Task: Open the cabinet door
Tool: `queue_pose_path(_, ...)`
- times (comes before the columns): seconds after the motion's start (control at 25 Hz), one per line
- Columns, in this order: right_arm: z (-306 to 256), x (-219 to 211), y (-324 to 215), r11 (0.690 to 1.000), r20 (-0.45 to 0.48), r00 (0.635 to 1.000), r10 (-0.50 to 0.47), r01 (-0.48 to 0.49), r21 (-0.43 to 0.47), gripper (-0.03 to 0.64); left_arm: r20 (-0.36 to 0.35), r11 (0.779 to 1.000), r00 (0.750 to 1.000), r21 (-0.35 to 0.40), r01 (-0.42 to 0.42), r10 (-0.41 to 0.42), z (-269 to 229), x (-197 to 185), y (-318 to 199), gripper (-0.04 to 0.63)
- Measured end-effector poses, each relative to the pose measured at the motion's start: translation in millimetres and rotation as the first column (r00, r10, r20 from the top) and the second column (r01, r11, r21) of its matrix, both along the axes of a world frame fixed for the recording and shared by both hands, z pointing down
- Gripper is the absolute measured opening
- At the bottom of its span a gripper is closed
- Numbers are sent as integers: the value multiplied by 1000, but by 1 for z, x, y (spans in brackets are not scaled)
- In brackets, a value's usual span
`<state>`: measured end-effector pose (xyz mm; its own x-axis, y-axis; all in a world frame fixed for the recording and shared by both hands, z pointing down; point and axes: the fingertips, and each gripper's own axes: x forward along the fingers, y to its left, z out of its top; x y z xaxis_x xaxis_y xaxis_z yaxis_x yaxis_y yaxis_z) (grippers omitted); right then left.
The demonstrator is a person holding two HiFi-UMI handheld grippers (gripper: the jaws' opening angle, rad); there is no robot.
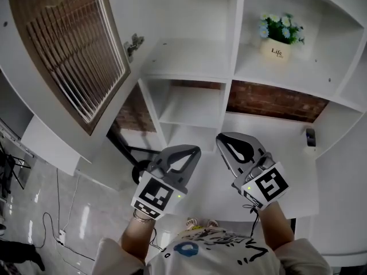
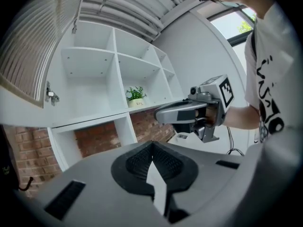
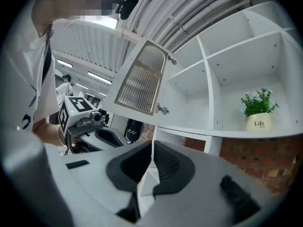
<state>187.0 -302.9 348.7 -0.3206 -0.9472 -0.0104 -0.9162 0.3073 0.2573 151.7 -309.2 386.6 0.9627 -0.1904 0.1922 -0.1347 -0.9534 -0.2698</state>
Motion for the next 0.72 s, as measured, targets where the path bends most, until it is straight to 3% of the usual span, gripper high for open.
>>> queue_pose_path(0.32, 34, 14, 15, 997, 53, 997, 53, -50, -58, 32, -31, 997, 999, -76, 6, -9, 19, 5, 6, 15)
queue_pose_path(0.72, 88, 18, 39, 984, 144, 987, 74, -49, -171, 31, -18, 989, 1000, -144, -15, 13, 53, 15, 30, 15)
